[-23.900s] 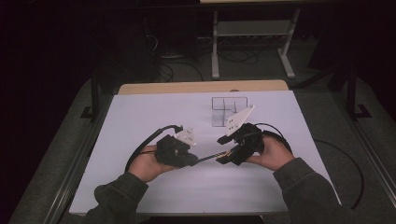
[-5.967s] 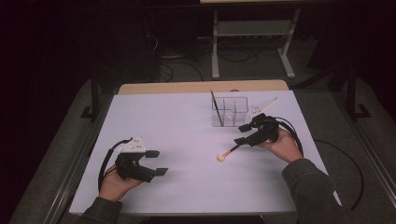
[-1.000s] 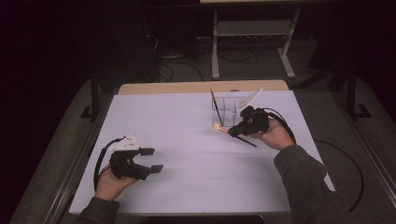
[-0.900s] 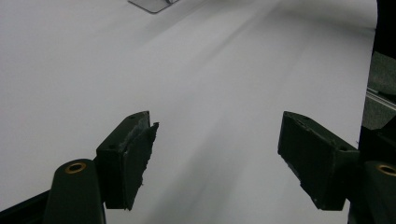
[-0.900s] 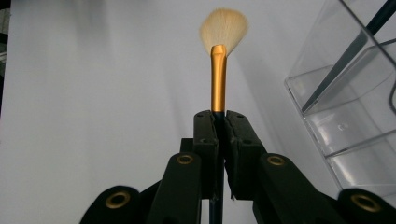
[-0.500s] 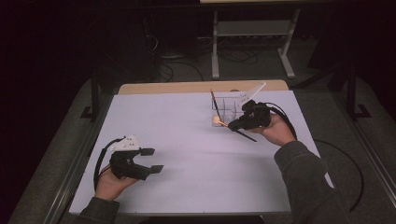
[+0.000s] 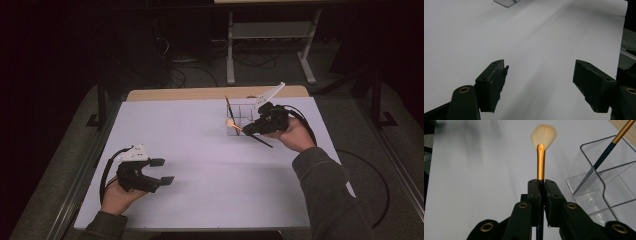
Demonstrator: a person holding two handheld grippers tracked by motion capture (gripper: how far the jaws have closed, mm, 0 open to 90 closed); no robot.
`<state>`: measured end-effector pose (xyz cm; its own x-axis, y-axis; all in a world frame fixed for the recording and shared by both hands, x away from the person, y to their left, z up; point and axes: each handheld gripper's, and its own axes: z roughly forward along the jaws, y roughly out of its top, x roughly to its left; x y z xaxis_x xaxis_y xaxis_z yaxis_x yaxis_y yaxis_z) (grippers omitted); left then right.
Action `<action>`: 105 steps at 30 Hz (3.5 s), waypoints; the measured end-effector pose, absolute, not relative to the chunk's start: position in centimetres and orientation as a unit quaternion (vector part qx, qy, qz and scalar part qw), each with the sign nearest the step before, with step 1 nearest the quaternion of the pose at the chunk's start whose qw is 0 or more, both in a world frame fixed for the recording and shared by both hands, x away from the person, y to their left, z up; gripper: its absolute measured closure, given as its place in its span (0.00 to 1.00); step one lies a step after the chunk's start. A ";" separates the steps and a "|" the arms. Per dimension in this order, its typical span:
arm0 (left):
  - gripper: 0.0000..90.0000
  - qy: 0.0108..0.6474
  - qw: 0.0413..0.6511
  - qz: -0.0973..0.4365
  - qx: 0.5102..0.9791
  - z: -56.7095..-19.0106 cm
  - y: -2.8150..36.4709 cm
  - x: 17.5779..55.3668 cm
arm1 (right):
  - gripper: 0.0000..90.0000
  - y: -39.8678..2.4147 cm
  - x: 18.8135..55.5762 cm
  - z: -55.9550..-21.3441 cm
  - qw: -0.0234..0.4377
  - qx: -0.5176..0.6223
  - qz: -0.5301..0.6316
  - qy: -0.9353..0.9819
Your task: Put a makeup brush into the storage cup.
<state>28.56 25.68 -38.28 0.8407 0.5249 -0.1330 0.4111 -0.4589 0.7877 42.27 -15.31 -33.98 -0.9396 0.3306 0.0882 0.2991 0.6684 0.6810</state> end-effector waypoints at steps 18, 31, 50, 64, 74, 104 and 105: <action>0.28 0.274 0.440 0.064 0.853 -38.3 25.8 28.8 | 0.92 -14.9 43.2 -32.4 0.029 0.169 0.381 0.909; 0.28 0.276 0.442 0.057 0.852 -38.6 25.7 29.0 | 0.92 -14.9 43.9 -31.8 0.030 0.174 0.385 0.906; 0.28 0.278 0.447 0.058 0.848 -38.4 26.0 28.8 | 0.92 -14.4 45.3 -30.4 0.039 0.173 0.390 0.903; 0.29 0.269 0.460 0.054 0.844 -37.4 25.3 29.1 | 0.92 -13.7 44.3 -29.7 0.038 0.146 0.399 0.904; 0.29 0.271 0.467 0.048 0.841 -36.9 24.7 30.1 | 0.92 -13.7 45.3 -29.1 0.043 0.147 0.397 0.905; 0.35 0.254 0.470 0.041 0.845 -31.9 21.3 33.0 | 0.92 -11.7 43.6 -28.5 0.031 0.106 0.413 0.904; 0.35 0.253 0.470 0.041 0.845 -31.6 21.0 33.3 | 0.92 -11.7 43.5 -28.6 0.030 0.104 0.413 0.904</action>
<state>33.30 20.98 -31.57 0.8688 0.4655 -0.1688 0.3890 -0.4307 0.8143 43.50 -11.69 -28.56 -0.9764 0.2138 0.0311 0.1635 0.6373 0.7531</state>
